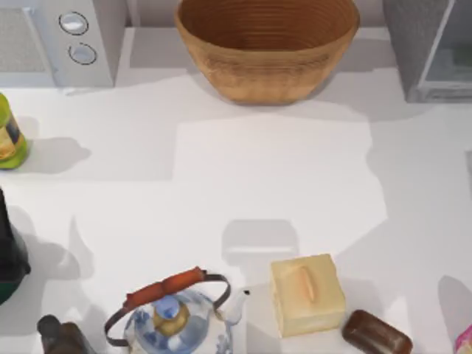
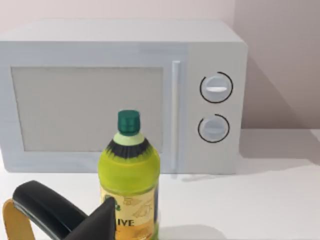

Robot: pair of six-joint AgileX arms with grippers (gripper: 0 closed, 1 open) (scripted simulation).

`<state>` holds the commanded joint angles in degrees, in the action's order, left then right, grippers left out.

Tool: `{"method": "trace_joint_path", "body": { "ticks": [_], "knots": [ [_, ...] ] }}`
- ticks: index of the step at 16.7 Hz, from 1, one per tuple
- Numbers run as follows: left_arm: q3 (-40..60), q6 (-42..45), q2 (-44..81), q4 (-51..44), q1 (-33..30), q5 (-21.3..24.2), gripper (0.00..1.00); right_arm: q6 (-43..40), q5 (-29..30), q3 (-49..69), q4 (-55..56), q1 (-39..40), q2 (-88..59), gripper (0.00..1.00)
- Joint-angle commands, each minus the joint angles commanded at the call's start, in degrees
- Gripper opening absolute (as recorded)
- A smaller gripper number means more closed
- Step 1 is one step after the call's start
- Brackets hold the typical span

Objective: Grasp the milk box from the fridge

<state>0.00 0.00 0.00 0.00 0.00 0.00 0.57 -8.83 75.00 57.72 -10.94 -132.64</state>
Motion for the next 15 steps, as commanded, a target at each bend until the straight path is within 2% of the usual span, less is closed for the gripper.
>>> {"method": "trace_joint_path", "body": {
  "ticks": [5, 15],
  "knots": [
    [0.0, 0.0, 0.0, 0.0, 0.0, 0.0, 1.0, 0.0, 0.2, 1.3, -0.9, 0.2, -0.6, 1.0],
    [0.0, 0.0, 0.0, 0.0, 0.0, 0.0, 1.0, 0.0, 0.2, 1.3, -0.9, 0.2, -0.6, 0.25]
  ]
}}
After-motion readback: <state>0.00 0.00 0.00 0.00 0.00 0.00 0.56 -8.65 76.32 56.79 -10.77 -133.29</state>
